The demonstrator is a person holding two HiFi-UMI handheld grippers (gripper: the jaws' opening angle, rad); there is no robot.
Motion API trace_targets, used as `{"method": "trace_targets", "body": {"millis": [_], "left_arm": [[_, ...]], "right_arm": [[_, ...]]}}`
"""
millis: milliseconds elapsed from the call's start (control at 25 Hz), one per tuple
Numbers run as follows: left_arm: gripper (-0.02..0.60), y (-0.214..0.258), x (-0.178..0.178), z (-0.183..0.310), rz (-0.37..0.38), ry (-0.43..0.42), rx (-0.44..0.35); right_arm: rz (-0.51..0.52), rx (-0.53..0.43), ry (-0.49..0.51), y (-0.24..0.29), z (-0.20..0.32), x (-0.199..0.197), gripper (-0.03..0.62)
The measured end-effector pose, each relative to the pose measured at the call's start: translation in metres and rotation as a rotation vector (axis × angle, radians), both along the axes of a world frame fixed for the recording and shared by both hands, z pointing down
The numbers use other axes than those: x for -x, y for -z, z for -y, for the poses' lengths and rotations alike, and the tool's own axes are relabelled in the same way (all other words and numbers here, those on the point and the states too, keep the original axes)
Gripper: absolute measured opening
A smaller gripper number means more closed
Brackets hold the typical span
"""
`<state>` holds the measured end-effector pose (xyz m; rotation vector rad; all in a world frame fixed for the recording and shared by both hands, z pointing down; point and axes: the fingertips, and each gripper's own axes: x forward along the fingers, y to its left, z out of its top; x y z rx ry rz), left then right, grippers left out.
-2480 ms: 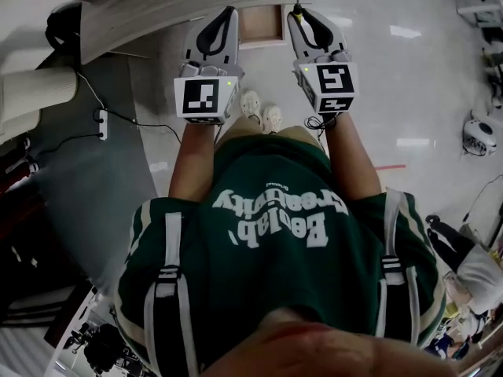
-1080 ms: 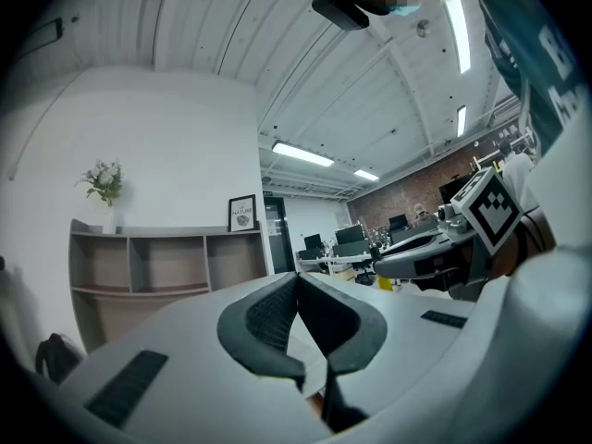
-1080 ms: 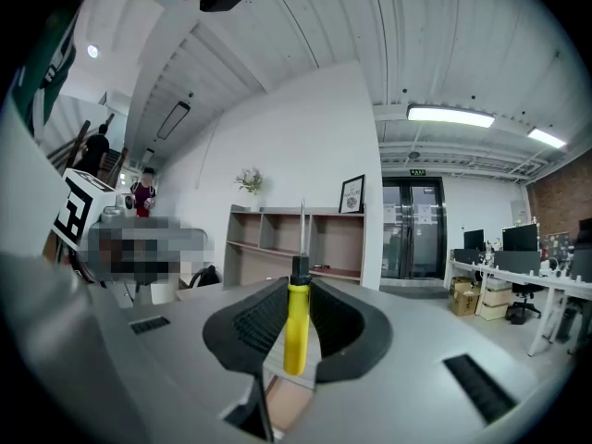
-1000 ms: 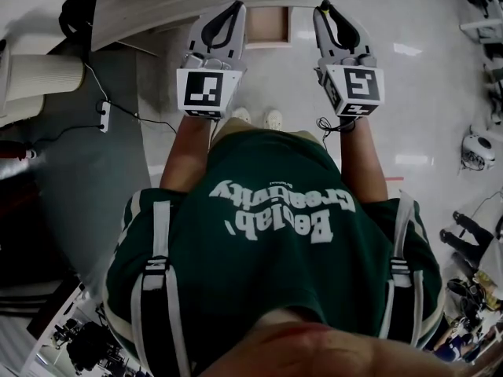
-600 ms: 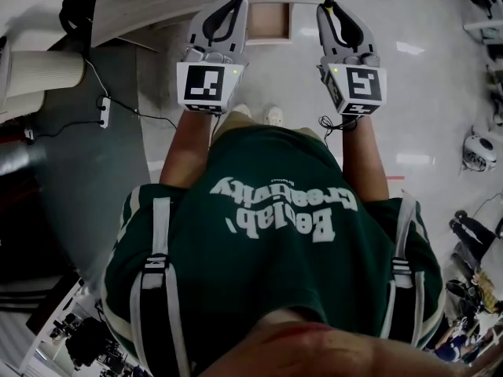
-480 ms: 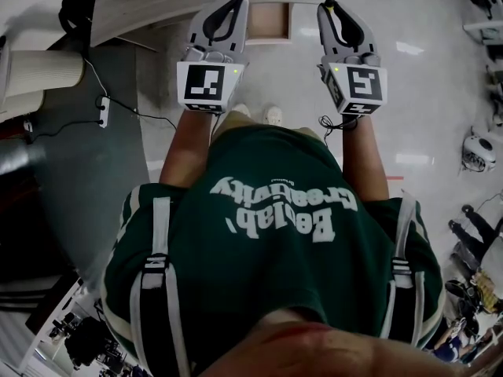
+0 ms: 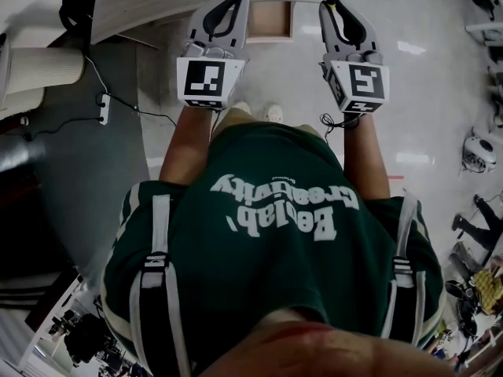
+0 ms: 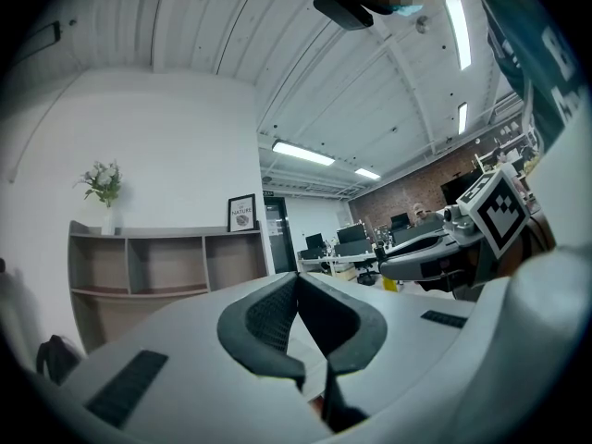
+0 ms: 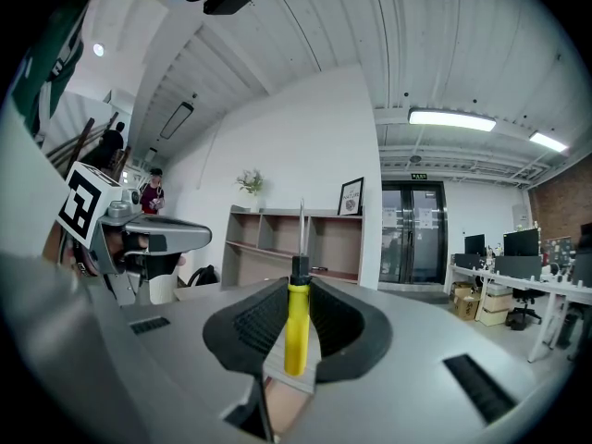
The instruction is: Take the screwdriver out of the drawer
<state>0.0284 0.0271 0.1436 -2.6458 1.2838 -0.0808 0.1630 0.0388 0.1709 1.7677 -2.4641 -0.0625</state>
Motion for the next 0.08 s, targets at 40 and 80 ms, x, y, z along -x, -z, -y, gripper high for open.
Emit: {"method": "trace_targets", "body": {"millis": [40, 80], "left_arm": [[0.018, -0.0003, 0.0029, 0.001, -0.001, 0.0, 0.001], [0.018, -0.0008, 0.0061, 0.0021, -0.001, 0.001, 0.001]], "right_arm": [[-0.002, 0.0, -0.001, 0.0001, 0.001, 0.0026, 0.086], [-0.004, 0.0, -0.002, 0.0001, 0.0022, 0.0054, 0.086]]}}
